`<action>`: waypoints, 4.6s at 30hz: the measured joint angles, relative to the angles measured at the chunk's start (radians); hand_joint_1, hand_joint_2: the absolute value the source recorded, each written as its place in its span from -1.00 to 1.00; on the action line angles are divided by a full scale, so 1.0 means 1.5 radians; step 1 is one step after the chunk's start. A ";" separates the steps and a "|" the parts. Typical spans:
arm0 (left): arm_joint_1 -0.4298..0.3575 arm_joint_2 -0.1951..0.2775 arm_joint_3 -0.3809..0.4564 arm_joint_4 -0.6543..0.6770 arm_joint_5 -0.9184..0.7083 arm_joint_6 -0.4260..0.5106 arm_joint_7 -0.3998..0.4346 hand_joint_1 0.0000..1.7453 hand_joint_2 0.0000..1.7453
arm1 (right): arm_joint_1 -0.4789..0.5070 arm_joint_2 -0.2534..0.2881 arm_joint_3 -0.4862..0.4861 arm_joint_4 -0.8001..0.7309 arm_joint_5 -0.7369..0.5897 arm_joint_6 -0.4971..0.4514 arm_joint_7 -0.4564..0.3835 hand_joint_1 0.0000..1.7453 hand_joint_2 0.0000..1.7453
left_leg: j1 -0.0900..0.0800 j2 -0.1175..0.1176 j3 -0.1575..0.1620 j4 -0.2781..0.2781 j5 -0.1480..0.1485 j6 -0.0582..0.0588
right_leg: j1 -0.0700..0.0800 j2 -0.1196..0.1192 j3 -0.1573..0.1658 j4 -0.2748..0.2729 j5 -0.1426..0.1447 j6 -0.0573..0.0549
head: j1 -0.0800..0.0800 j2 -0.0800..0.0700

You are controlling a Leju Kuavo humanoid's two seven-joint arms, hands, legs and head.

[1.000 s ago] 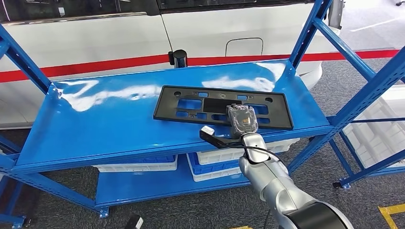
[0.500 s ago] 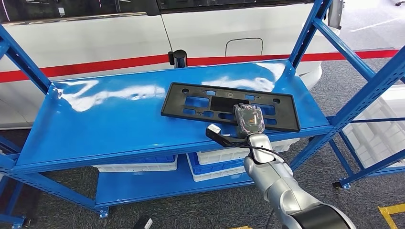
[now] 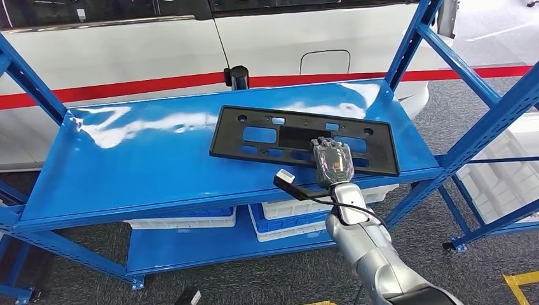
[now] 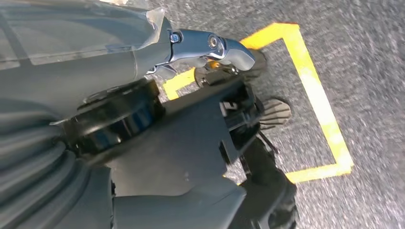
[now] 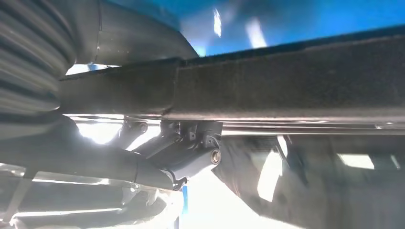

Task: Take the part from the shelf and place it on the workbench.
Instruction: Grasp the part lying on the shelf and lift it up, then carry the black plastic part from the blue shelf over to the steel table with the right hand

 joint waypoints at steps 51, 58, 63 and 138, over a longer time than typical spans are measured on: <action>0.093 0.041 0.181 0.000 0.183 0.215 -0.239 -1.00 1.00 | 0.625 -0.002 -0.005 -0.943 -0.459 -0.001 -0.475 1.00 1.00 | 0.011 0.002 0.015 0.030 -0.032 -0.010 | 0.001 0.000 0.031 0.015 -0.039 -0.025 | 0.003 0.000; 0.094 0.039 0.204 0.000 0.194 0.237 -0.231 -1.00 1.00 | 0.624 -0.003 -0.006 -0.926 -0.458 -0.001 -0.475 1.00 1.00 | 0.009 0.008 0.019 -0.013 -0.002 0.012 | 0.001 0.000 -0.003 0.071 -0.070 -0.013 | 0.005 0.000; 0.096 0.037 0.206 0.000 0.194 0.237 -0.230 -1.00 1.00 | 0.625 -0.005 -0.006 -0.914 -0.458 -0.001 -0.475 1.00 1.00 | 0.007 0.008 -0.001 -0.010 0.010 0.012 | -0.004 0.000 -0.024 0.168 -0.117 -0.002 | 0.007 0.000; 0.102 0.038 0.201 0.000 0.165 0.178 -0.244 -1.00 1.00 | 0.564 -0.056 0.110 -0.818 -0.155 0.001 -0.354 1.00 1.00 | 0.016 0.004 -0.085 0.185 -0.094 -0.033 | -0.007 0.000 0.062 -0.008 -0.052 -0.030 | 0.002 0.000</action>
